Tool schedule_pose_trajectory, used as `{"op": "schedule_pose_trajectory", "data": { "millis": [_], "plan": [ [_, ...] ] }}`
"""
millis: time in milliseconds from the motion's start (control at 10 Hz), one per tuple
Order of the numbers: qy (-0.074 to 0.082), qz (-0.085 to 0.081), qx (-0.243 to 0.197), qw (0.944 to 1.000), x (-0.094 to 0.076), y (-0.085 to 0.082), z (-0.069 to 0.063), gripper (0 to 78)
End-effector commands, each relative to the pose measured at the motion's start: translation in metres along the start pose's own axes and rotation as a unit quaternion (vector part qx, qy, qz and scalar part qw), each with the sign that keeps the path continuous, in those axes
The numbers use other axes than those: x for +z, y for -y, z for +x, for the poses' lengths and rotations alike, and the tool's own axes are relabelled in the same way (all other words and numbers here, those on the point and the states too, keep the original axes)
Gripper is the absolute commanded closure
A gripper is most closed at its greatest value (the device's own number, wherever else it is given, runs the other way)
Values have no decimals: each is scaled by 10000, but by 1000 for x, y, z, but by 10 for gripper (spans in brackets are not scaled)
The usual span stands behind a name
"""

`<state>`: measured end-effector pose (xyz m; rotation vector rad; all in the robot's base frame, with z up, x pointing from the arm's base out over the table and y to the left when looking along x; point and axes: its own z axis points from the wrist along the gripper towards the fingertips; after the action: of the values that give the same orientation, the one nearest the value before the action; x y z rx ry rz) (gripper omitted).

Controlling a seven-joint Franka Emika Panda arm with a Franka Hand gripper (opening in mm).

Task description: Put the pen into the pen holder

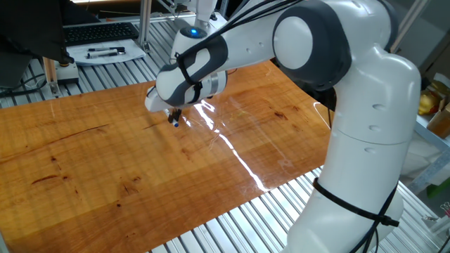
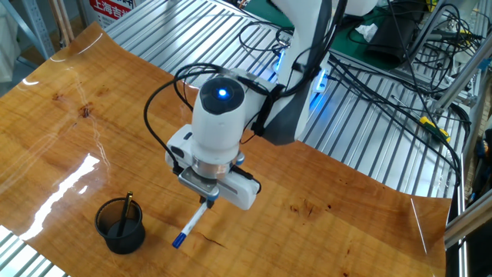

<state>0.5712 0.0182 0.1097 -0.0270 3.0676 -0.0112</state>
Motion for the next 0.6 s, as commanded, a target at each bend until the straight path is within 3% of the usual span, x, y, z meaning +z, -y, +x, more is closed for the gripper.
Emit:
{"op": "schedule_pose_trajectory", "data": {
  "millis": [100, 500, 600],
  "plan": [
    [-290, 78, 155, 9994, -48, -1, -5, 764],
    [-672, 100, 369, 9970, -104, 5, -11, 764],
    [-705, 103, 396, 9967, -108, 6, -11, 764]
  ]
}}
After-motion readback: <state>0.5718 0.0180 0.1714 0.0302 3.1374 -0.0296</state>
